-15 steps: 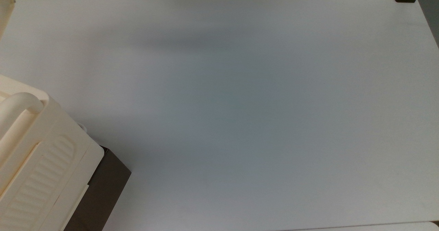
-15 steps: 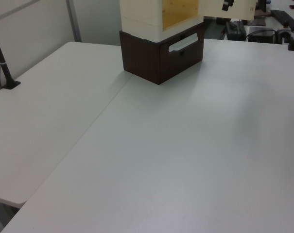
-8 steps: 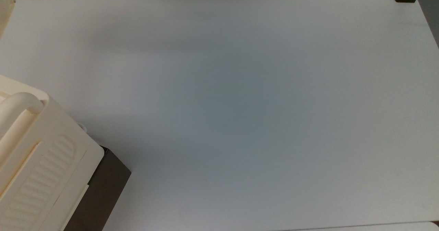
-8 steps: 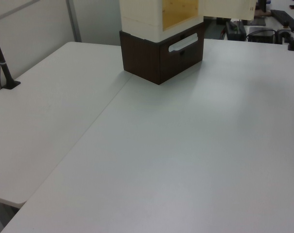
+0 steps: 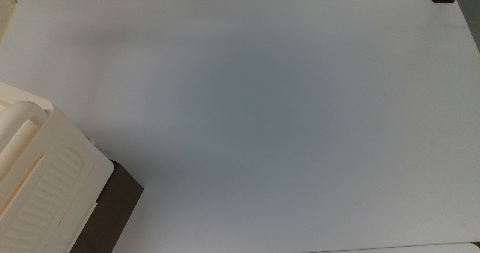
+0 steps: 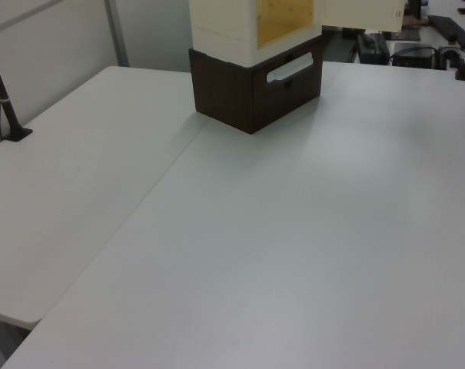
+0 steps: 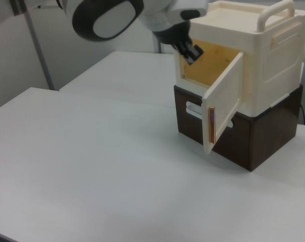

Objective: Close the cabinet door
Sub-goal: 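Push the open door with the gripper, swinging it toward the cabinet front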

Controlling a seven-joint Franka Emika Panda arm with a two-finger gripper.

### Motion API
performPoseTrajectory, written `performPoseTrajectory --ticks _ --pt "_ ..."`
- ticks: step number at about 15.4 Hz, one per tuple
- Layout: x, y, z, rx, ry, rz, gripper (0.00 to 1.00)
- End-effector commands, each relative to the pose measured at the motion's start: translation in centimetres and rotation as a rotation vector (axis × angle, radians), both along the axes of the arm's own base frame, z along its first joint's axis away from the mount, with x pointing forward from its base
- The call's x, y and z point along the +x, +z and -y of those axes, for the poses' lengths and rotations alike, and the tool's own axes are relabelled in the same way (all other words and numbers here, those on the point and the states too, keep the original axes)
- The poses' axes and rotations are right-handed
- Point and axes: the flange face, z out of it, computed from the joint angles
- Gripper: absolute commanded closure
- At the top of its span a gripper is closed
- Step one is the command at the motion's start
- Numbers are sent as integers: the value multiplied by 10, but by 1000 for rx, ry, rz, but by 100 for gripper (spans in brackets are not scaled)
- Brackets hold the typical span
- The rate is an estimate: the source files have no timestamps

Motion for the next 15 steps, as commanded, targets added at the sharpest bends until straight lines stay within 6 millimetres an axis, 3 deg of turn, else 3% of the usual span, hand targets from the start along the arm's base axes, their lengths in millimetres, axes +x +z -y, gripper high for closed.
performPoseTrajectory --ticks 1,7,11,15 --pt "-17 2 32 10 -47 76 100" --pt "-51 1 77 -22 -62 123 100" --pt "-51 -9 94 -65 -107 114 100" --pt "-45 -33 99 -118 -79 34 100"
